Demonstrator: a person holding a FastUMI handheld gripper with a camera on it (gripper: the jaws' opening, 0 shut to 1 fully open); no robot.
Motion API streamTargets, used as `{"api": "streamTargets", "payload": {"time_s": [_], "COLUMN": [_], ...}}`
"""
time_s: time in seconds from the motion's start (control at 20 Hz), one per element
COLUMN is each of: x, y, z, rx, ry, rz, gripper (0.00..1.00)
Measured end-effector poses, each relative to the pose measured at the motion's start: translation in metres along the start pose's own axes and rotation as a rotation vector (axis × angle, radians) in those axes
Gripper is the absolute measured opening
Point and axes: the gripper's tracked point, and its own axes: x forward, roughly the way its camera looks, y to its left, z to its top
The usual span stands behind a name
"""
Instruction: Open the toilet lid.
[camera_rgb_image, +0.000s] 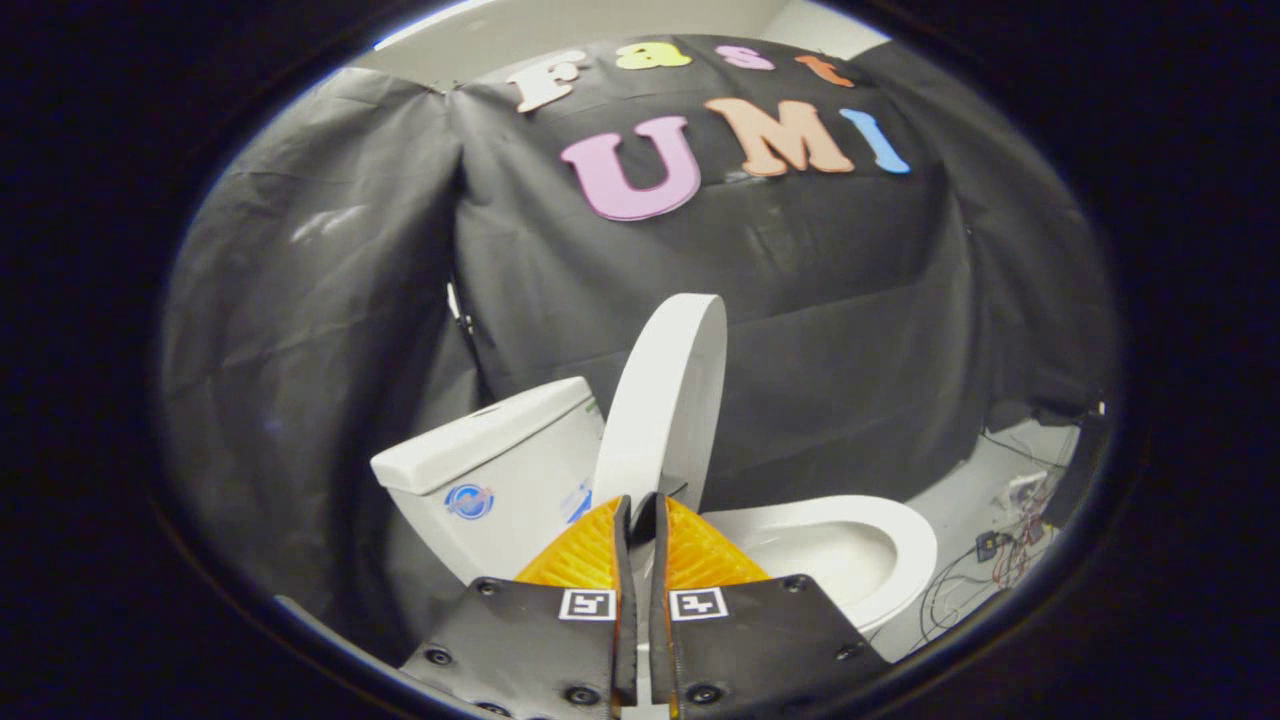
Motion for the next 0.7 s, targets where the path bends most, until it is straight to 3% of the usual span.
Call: {"api": "streamTargets", "payload": {"time_s": [0.3, 0.7], "x": [0.009, 0.023], "y": [0.033, 0.060], "z": [0.001, -0.001], "rx": [-0.107, -0.138], "ry": [-0.003, -0.004], "rz": [0.085, 0.161], "gripper": [0.05, 0.06]}}
